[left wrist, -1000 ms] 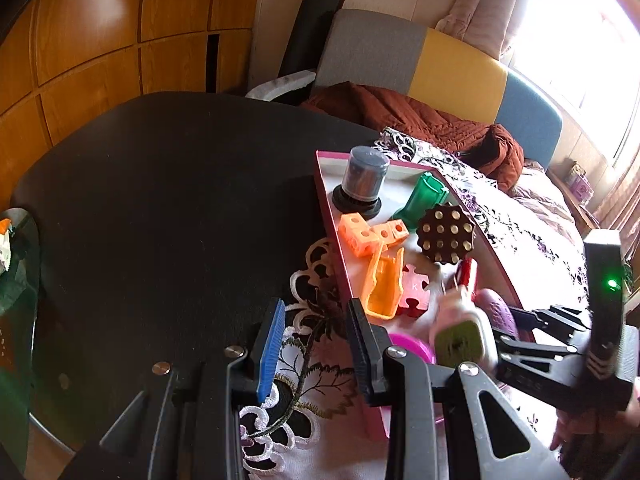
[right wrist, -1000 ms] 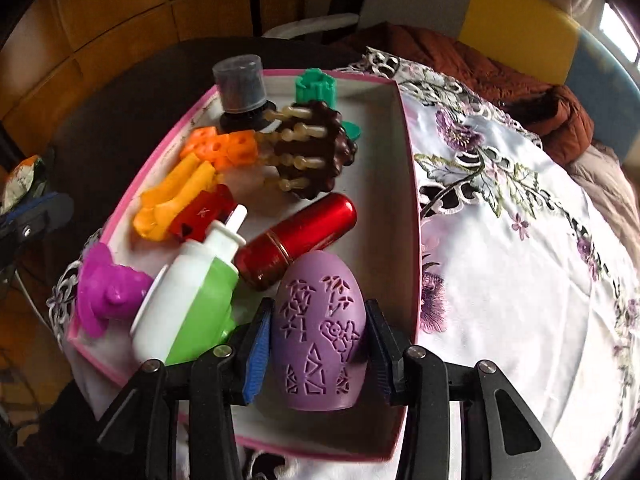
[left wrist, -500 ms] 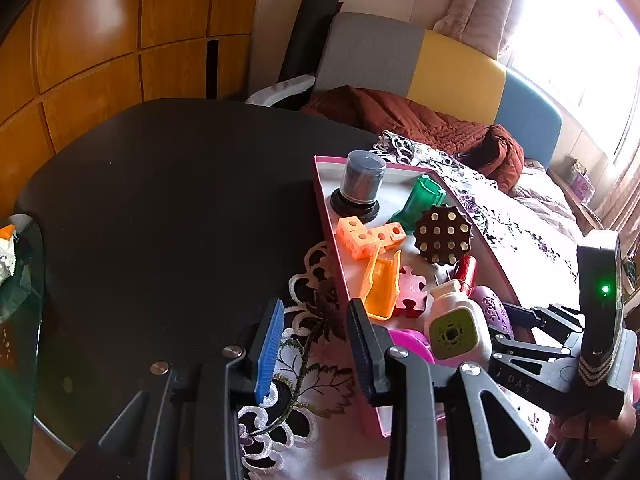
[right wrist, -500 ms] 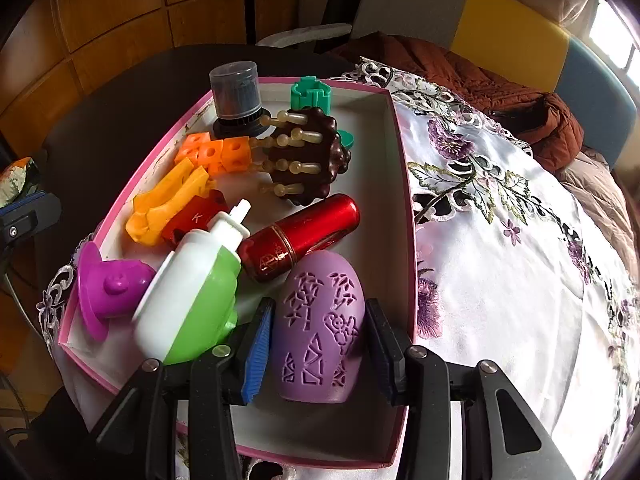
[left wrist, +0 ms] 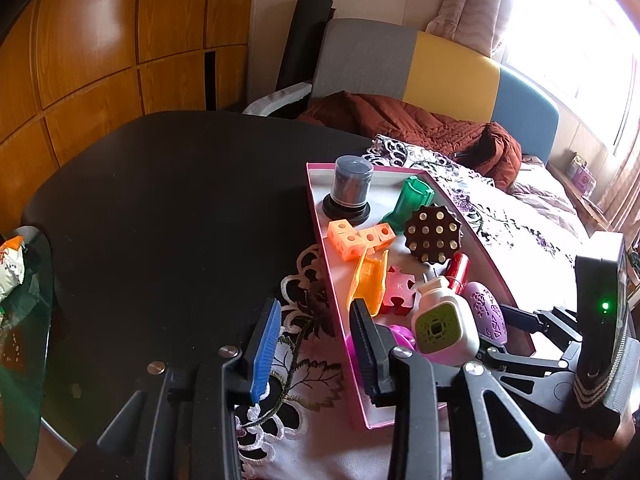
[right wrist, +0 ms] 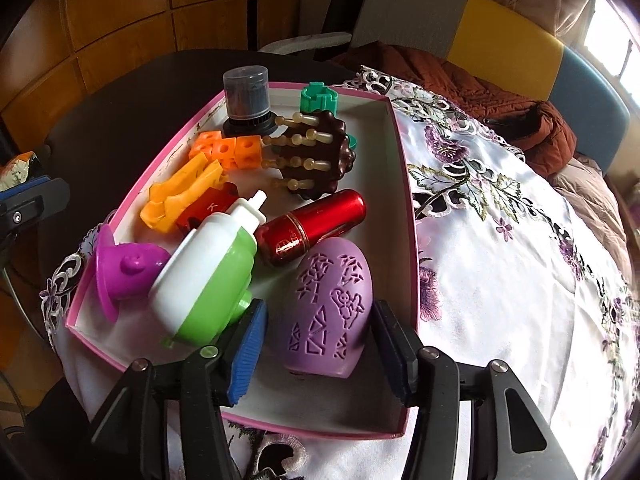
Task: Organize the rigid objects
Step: 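Open the right tool to release the pink egg brush in the tray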
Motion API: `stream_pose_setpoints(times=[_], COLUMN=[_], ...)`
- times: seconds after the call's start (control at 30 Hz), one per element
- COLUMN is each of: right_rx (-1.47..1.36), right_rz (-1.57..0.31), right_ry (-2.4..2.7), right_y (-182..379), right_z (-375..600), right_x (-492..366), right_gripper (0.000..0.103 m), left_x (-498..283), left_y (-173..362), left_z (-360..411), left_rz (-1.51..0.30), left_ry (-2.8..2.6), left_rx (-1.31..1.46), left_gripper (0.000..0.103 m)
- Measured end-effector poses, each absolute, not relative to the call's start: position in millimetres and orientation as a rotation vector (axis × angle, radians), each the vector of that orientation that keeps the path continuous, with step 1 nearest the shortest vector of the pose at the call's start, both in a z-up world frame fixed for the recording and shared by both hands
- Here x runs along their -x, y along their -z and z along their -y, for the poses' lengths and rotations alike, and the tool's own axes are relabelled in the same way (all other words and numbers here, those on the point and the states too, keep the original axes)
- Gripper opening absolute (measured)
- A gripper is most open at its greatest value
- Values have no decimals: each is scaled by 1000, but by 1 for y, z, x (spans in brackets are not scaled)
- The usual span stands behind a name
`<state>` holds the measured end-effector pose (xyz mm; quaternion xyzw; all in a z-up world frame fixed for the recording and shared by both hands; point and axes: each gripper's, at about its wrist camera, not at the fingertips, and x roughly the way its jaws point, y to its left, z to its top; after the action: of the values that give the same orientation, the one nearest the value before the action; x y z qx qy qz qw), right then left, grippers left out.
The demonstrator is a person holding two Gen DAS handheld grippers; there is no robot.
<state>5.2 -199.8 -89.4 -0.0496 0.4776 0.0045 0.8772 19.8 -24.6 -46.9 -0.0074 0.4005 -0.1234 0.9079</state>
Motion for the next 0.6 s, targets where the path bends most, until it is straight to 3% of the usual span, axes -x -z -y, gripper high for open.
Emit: stream_pose_setpoints(times=[0.23,0.33,0.47,0.6], right_rx=[31,23,-13,-38], right_rz=[-941,-878,-786,-717], right_ry=[12,46,86,123], right_y=[76,64,44,29], right_z=[209,209,212,214], right_x=[7,14,25,33], right_gripper=[67,82,87,90], left_x=[-13,-10,0,11], left_y=[44,40,33,24], left_z=[29,29,31,36], left_rz=[-807,-798,-762,-715], left_ry=[222,205,167,166], left_rx=[-3,0,-17,-30], left_gripper=[43,45,56,57])
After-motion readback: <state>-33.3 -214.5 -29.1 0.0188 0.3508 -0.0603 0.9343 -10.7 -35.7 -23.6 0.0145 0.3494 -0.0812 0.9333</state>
